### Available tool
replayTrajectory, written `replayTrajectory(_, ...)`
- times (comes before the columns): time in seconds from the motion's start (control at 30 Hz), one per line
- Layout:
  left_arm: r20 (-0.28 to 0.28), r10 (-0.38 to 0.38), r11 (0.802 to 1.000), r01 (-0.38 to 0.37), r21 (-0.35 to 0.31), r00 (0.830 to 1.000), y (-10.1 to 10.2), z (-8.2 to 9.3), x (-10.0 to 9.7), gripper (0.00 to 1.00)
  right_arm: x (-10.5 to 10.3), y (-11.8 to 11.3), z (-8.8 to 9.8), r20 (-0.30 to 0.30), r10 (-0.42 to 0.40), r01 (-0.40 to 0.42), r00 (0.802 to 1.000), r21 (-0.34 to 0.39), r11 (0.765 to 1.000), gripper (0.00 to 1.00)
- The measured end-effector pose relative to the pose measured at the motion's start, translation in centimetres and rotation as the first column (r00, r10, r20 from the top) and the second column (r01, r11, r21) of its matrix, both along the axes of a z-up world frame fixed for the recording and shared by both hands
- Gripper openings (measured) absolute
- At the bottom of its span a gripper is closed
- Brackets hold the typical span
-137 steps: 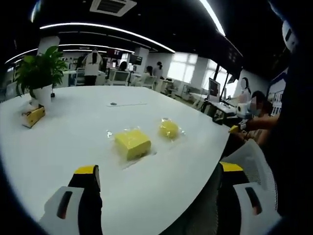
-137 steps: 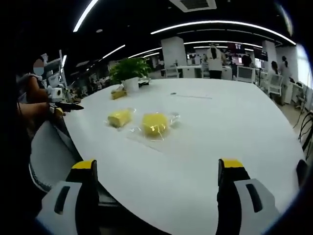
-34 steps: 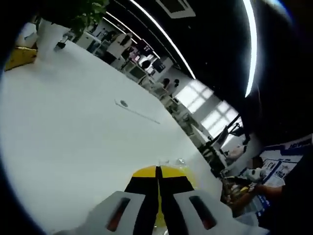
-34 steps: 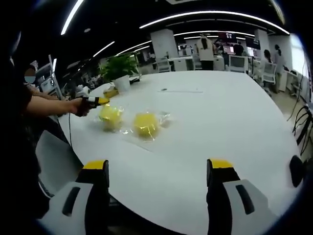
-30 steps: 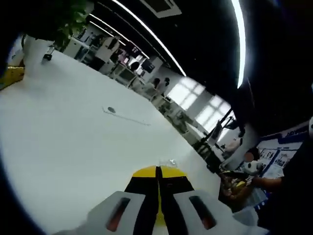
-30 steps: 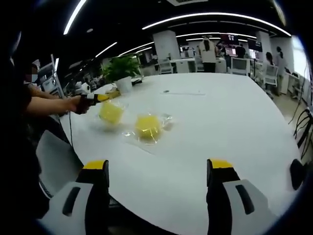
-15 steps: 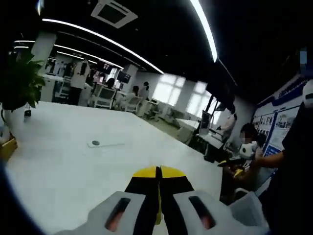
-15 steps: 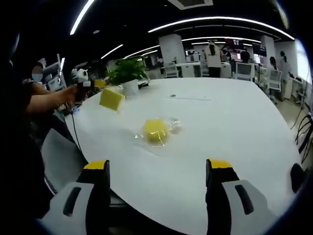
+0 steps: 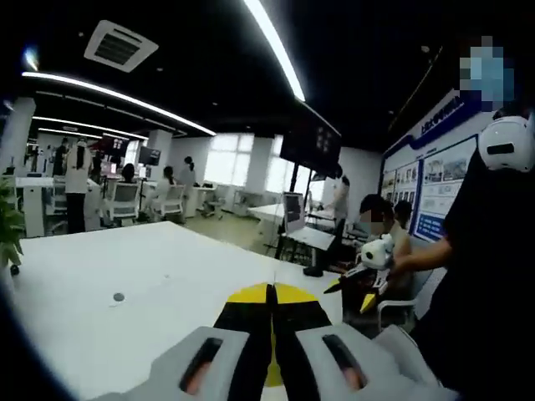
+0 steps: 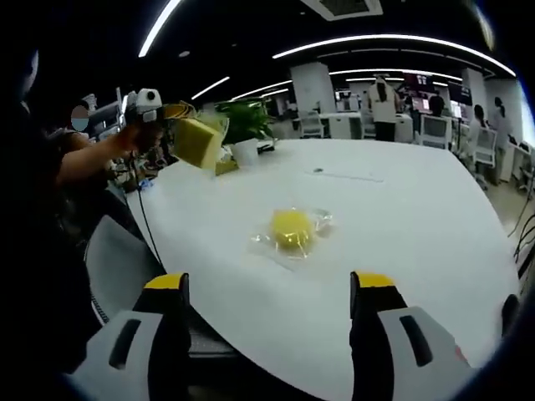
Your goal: Compare the silicone blocks by pressing each to a similar depth, holding the contact briefly, and releasing to observe deformation and rebound differences across the visible hardness samples.
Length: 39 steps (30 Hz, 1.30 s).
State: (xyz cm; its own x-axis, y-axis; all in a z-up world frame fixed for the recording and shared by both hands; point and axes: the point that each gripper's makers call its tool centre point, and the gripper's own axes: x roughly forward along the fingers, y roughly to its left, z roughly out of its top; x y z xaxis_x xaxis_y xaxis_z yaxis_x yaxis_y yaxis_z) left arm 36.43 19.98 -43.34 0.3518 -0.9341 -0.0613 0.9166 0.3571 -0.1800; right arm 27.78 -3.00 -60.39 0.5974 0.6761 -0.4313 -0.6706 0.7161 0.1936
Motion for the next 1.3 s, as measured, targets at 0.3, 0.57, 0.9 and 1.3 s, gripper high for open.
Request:
replayTrajectory(0.3,0.043,-0.090,0.995,0.088,0.039,0.995,-2.6,0.6,-0.6,0.00,-0.3,0.7,0.6,0.010,0.028,-0.028,1.000,0.005,1.000,0.72)
replayTrajectory(0.57,0.043,-0.163,0.986,0.161,0.037,0.986,-4.3,1.3,-1.3,0.00,-0.6,2.4,2.3,0.039,0.091,-0.093,0.995,0.062,0.994,0.77)
replayTrajectory(0.9,0.047,-0.237,0.971,0.235,0.053,0.970,-5.9,1.5,-2.7,0.00,-0.5,6.2,5.6,0.116,0.201,-0.215,0.973,0.130,0.968,0.78)
replayTrajectory(1.3,0.072,-0.353,0.936,0.350,0.048,0.933,-7.7,2.8,-5.3,0.00,2.5,12.0,11.0,0.216,0.345,-0.385,0.914,0.183,0.905,0.76)
